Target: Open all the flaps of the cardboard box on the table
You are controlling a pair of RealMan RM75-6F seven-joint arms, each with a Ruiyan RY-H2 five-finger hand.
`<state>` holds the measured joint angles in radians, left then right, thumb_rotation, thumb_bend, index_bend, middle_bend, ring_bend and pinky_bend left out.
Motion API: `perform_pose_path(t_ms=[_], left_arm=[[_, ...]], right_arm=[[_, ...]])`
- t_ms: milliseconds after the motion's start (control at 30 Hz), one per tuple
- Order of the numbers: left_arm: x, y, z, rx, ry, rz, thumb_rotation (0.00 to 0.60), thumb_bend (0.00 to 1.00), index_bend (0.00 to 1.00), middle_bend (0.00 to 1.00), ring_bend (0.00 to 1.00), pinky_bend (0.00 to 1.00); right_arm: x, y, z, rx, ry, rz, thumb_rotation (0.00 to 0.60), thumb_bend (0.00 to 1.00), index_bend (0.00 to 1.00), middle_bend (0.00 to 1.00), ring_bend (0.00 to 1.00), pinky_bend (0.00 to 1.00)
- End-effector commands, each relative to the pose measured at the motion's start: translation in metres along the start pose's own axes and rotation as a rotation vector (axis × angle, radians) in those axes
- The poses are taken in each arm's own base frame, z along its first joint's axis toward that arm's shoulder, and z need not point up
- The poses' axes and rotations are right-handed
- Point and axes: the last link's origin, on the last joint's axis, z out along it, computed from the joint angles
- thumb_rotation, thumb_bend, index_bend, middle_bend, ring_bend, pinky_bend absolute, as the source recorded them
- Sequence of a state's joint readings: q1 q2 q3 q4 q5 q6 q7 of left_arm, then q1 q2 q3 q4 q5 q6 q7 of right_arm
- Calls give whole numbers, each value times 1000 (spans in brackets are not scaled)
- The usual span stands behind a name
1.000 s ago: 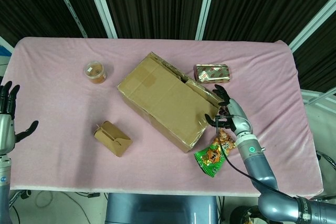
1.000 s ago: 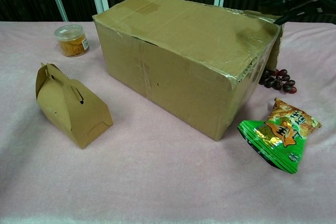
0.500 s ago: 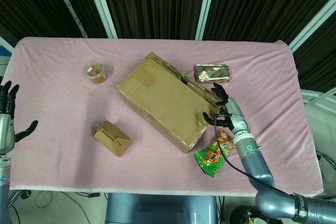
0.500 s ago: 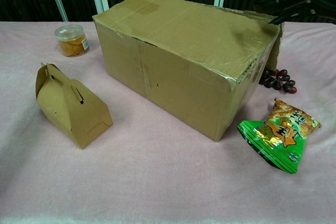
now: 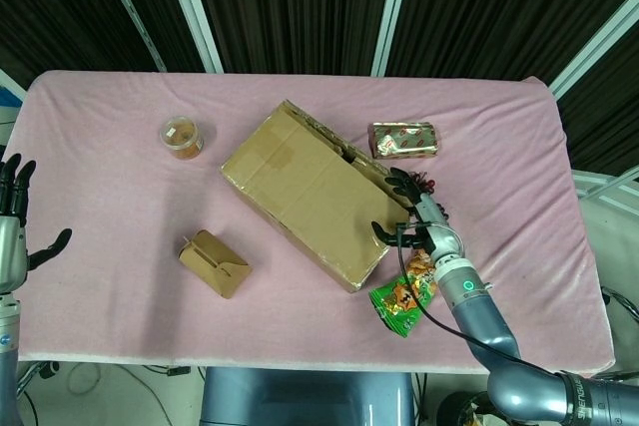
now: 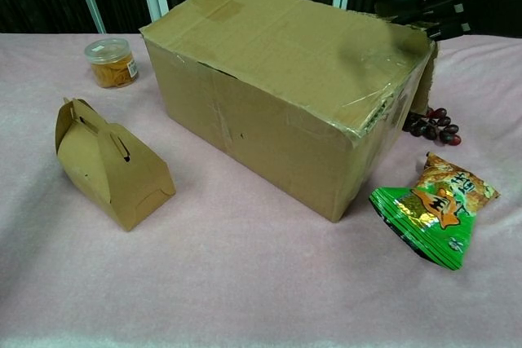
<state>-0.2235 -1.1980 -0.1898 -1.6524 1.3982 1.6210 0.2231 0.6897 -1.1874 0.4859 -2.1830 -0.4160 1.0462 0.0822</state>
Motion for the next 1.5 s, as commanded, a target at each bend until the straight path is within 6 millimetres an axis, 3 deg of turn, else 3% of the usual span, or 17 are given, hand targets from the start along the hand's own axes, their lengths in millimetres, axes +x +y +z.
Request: perform_pose_path(t_ms=[33,333,733,1133,1500], left_arm=[[0,0,0,0,1,-2,600,138,0,0,0,0],[-1,0,0,0,0,-1,600,138,0,0,0,0],[-2,-1,0,2,-5,-7,600,138,0,0,0,0],[-3,-1,0,-3,-2,-3,600,138,0,0,0,0],[-3,-1,0,-2,-6,0,600,138,0,0,0,0]], right_arm=[[-1,-5,-1,15,-4,20,600,411,55,123,128,328],[-1,-39,-12,105,-28,153,600,411,54,120,128,328],[-9,-66,-34,120,-208,310,600,412,46,112,124,328],[-26,-73,-51,164,-431,297,600,412,42,112,122,328],[-33,-64,-61,69,-542,324,600,412,29,90,121,328]])
